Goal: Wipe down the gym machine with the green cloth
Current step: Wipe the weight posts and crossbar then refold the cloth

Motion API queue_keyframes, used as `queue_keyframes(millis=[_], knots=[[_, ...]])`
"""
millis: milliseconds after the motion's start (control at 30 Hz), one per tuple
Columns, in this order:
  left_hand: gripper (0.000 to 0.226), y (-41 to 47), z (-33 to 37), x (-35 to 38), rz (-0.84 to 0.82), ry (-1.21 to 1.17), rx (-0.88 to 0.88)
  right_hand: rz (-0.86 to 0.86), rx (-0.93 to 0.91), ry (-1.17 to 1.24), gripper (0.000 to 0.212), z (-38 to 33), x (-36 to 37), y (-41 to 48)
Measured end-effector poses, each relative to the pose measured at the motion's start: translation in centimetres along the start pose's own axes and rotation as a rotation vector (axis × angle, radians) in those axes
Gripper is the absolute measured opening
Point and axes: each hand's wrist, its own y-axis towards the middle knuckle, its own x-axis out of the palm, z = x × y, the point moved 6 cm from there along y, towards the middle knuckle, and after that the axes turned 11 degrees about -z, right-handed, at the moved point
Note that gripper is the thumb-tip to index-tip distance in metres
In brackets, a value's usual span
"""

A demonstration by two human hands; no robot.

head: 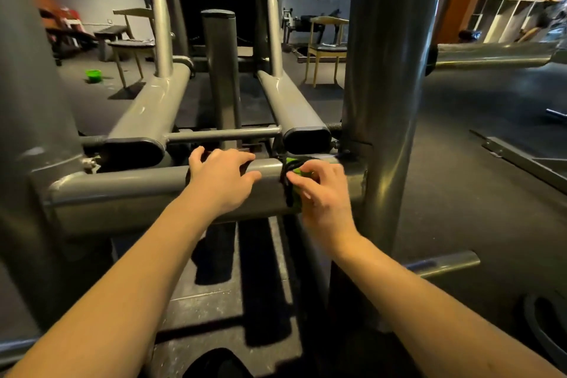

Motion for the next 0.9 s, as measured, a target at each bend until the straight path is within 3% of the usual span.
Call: queue_keyframes(millis=[133,333,533,667,800,900], knots=[[0.046,-1.5,-1.0,-1.4,0.135,0.037,-0.003,-0.027,0.143,-0.071,0.038,2.3,-2.6,1.2],[0.04,-4.4,-6.6,-3.2,0.206,0.07,-0.167,-0.353,0.124,0.034,0.034,-1.8,0.4,6.3],[0.038,-4.2,-6.7,-3.3,0.193,0.048,-0.207,-0.661,0.123,0.062,0.018,-8.7,5.1,11.3],[0.036,-4.6,-7.1,-3.4,0.19,0.019,-0.214,-0.655,0.054,0.053,0.016,-5.7,3.4,10.4],[0.035,-4.6,-7.3,-3.0,0.2,-0.034,-0.2,-0.544,0.13,-0.015,0.021,1.1,-1.2,7.7],[0.034,-4.5,-7.5,-2.8,0.218,-0.057,-0.191,-0.465,0.154,-0.061,0.021,2.2,-2.3,6.9]])
